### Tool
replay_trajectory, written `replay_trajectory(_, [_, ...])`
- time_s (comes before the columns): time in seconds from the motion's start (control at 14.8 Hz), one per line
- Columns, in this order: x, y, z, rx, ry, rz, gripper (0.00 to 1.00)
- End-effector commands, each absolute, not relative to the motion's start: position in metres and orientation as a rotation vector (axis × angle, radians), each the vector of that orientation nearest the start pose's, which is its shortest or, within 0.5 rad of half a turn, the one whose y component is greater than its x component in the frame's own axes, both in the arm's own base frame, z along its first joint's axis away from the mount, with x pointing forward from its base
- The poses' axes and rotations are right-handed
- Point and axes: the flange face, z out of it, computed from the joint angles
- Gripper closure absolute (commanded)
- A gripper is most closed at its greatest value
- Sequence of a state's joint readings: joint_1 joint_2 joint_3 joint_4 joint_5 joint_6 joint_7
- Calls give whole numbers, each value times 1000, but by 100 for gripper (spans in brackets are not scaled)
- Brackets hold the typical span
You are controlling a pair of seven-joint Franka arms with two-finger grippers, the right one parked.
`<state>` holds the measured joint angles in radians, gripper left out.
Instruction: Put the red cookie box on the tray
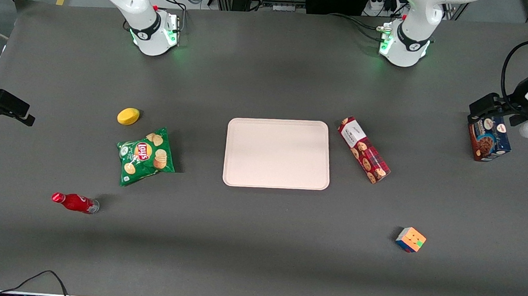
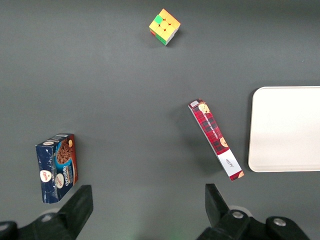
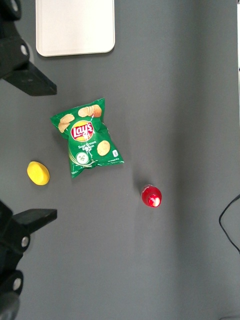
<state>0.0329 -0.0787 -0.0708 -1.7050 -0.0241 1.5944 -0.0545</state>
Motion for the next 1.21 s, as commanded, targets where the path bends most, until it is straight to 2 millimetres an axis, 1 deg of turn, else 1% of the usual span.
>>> replay_trajectory(0.0, [531, -24, 610, -3155, -11, 66, 0])
replay_trajectory(0.47, [529, -25, 607, -3152, -15, 93, 0])
replay_trajectory(0.61, [527, -25, 604, -3152, -30, 129, 0])
replay_trajectory(1.15, [526, -35, 603, -3154, -56, 143, 0])
